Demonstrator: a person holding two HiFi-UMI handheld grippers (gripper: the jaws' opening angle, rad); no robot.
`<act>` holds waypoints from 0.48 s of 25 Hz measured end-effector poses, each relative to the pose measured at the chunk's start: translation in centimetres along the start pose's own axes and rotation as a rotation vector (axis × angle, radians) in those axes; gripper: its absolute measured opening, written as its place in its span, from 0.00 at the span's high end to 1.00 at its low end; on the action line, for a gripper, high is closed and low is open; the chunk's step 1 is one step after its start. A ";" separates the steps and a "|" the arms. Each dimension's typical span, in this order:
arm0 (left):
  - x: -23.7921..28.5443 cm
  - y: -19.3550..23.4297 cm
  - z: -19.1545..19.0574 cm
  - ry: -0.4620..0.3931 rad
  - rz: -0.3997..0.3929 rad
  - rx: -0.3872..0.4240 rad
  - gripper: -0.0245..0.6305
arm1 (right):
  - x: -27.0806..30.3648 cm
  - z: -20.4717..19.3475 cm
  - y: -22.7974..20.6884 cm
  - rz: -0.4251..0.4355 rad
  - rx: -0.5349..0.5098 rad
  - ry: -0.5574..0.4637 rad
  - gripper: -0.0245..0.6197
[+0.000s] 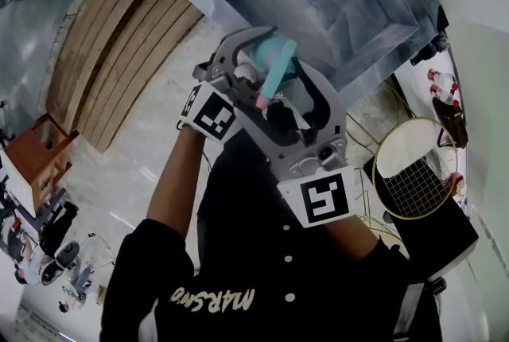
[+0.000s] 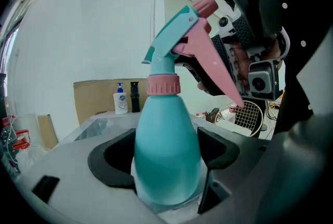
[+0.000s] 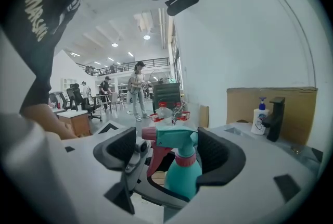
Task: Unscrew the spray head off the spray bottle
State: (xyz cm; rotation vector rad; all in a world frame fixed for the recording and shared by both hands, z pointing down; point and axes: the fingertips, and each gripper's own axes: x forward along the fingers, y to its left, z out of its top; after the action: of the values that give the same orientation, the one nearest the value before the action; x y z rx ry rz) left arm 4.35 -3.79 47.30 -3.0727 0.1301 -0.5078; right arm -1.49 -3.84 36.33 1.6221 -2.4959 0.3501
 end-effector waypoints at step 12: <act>0.0 0.0 0.1 0.006 -0.001 -0.004 0.37 | 1.0 0.1 -0.5 -0.050 -0.017 0.001 0.44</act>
State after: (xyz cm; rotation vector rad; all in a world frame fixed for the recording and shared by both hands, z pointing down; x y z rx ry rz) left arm 4.37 -3.78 47.21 -3.0754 0.1295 -0.5175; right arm -1.45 -4.96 36.57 1.6744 -2.4453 0.3229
